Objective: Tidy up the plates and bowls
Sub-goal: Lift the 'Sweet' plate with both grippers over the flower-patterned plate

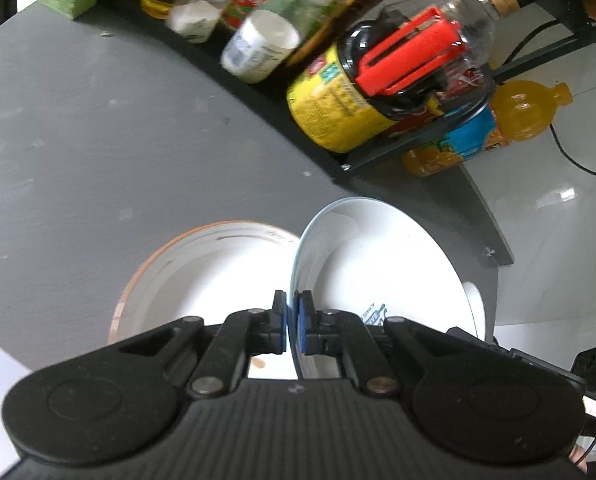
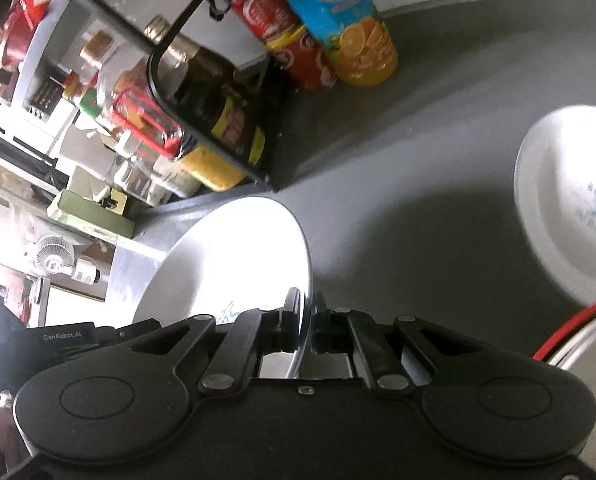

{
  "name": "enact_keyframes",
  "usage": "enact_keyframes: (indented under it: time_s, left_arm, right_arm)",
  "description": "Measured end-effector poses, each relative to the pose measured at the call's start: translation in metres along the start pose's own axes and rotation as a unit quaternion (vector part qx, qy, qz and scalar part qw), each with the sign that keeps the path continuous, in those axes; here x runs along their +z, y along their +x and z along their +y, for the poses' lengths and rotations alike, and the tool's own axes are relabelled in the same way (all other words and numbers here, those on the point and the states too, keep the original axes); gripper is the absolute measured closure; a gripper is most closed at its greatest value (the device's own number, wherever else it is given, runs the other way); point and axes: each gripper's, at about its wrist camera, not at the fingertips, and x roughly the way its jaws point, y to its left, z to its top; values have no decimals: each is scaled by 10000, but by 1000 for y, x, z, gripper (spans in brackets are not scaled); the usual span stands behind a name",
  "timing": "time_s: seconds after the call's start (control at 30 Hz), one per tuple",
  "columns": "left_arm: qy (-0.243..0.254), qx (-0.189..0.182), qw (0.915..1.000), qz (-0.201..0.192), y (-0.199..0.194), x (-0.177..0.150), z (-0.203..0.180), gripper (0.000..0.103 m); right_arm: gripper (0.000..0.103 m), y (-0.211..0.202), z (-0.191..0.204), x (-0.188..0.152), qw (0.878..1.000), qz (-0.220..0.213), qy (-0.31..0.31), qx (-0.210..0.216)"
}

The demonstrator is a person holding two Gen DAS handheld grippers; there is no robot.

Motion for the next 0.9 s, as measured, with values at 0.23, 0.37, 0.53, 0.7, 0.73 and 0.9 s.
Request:
enact_keyframes:
  time_s: [0.23, 0.37, 0.53, 0.7, 0.73, 0.9]
  left_arm:
    - [113, 95, 9998, 141, -5, -9, 19, 99]
    - [199, 102, 9996, 191, -7, -12, 26, 98]
    - [270, 157, 9991, 283, -6, -17, 34, 98]
    - [305, 203, 9987, 365, -3, -20, 43, 97]
    - [307, 208, 9986, 372, -2, -20, 44, 97]
    - [278, 246, 9984, 433, 1, -22, 54, 96]
  right_arm:
    - [98, 0, 9, -21, 9999, -63, 90, -127]
    - [98, -2, 12, -38, 9996, -110, 172, -190]
    - [98, -1, 15, -56, 9992, -136, 253, -287]
    - [98, 2, 19, -70, 9986, -109, 329, -398]
    - [98, 3, 20, -72, 9985, -114, 339, -426]
    - [98, 7, 25, -82, 9977, -131, 376, -551]
